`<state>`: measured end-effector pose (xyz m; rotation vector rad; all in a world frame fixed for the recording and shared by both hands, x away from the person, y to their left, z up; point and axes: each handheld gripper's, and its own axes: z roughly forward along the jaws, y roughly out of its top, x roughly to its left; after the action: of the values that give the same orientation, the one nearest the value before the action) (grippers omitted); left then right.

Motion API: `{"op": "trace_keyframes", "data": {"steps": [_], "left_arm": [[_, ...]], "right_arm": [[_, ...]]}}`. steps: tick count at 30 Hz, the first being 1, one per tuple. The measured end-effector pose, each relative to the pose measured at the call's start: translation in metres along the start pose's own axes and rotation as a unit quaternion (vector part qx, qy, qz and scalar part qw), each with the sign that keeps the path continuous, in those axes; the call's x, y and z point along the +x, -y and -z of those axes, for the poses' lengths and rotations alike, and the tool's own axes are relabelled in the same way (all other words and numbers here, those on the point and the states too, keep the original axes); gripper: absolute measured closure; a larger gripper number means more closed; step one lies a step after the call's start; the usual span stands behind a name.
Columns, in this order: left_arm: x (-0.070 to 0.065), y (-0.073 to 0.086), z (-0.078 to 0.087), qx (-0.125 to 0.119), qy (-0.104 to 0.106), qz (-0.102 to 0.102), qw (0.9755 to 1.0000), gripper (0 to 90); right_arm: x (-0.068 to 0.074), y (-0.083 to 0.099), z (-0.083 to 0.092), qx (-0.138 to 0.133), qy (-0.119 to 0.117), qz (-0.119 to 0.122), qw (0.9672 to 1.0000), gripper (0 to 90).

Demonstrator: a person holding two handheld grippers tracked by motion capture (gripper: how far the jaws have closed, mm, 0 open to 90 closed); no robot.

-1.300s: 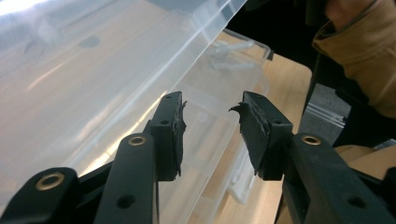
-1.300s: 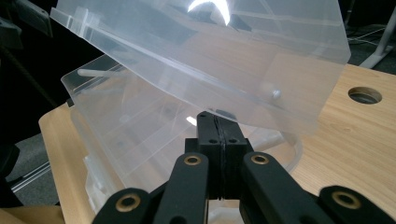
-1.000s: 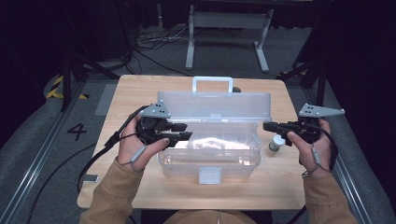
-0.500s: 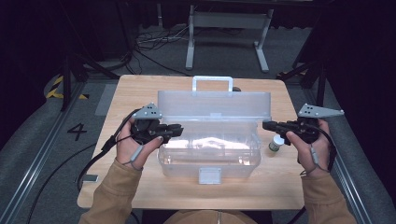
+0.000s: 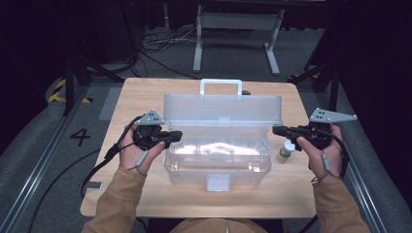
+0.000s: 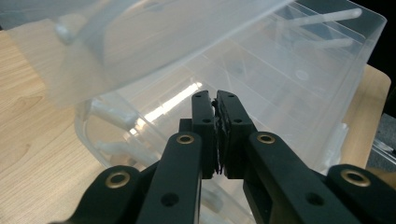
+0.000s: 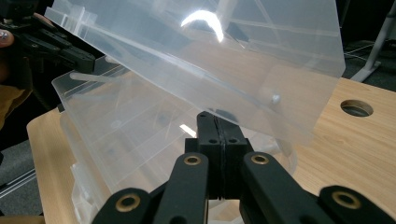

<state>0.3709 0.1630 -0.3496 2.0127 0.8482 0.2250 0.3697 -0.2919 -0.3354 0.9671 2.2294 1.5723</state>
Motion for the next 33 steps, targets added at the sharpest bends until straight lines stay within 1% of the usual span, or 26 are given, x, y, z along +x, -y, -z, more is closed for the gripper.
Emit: {"op": "trace_keyframes", "data": {"steps": [1,3,7,8,11,14,15,17,21,22,23,24,26,27,28,29,30,33], "left_arm": [[0.002,0.001,0.0,-0.003,-0.001,0.001,1.0,87.9],[0.003,0.001,0.0,-0.006,-0.01,-0.001,0.9999,88.6],[0.004,0.002,-0.001,-0.017,-0.014,0.004,0.9998,89.5],[0.005,0.002,0.0,-0.019,-0.017,0.002,0.9997,89.6],[0.008,0.002,0.003,-0.036,-0.029,0.006,0.9989,89.8],[0.01,0.0,0.008,-0.055,-0.04,0.013,0.9976,89.8],[0.011,0.0,0.009,-0.058,-0.038,0.012,0.9975,89.9],[0.012,-0.001,0.01,-0.06,-0.04,0.014,0.9973,89.8],[0.013,-0.002,0.01,-0.061,-0.04,0.015,0.9972,89.9],[0.014,-0.002,0.01,-0.06,-0.038,0.016,0.9973,89.9],[0.015,-0.003,0.01,-0.06,-0.037,0.015,0.9974,89.9],[0.015,-0.003,0.01,-0.06,-0.037,0.015,0.9974,89.9],[0.016,-0.004,0.01,-0.061,-0.037,0.016,0.9973,89.9],[0.016,-0.004,0.011,-0.06,-0.036,0.015,0.9975,89.9],[0.017,-0.005,0.011,-0.06,-0.035,0.015,0.9975,89.9],[0.017,-0.005,0.011,-0.06,-0.035,0.016,0.9974,89.9],[0.017,-0.006,0.011,-0.06,-0.033,0.016,0.9975,89.9],[0.018,-0.007,0.011,-0.06,-0.031,0.015,0.9976,89.9]], "right_arm": [[0.0,0.0,0.0,0.0,0.0,0.0,1.0,90.0],[0.0,0.0,0.0,0.001,-0.001,0.0,1.0,90.0],[0.0,0.001,-0.001,0.003,-0.002,0.0,1.0,90.0],[0.0,0.001,-0.001,0.003,-0.002,0.002,1.0,90.0],[0.001,0.001,-0.001,0.005,-0.003,0.003,1.0,90.0],[0.001,0.002,-0.002,0.009,-0.004,0.003,0.9999,90.0],[0.001,0.002,-0.002,0.013,-0.005,0.004,0.9999,90.0],[0.002,0.003,-0.003,0.016,-0.008,0.005,0.9998,90.0],[0.003,0.003,-0.001,0.019,-0.002,0.005,0.9998,89.5],[0.003,0.004,-0.001,0.021,-0.002,0.005,0.9998,88.6],[0.002,0.004,0.001,0.03,-0.002,0.002,0.9996,83.0],[0.002,0.004,0.001,0.03,-0.002,0.002,0.9996,83.0],[0.002,0.004,0.004,0.037,-0.007,0.001,0.9993,79.4],[0.002,0.005,0.006,0.038,-0.003,0.003,0.9993,76.7],[0.002,0.005,0.007,0.046,0.002,0.004,0.9989,71.1],[0.001,0.006,0.007,0.061,0.004,0.003,0.9981,67.6],[0.001,0.007,0.008,0.065,0.007,0.005,0.9978,67.5],[0.001,0.008,0.01,0.054,0.035,0.002,0.998,63.6]]}}
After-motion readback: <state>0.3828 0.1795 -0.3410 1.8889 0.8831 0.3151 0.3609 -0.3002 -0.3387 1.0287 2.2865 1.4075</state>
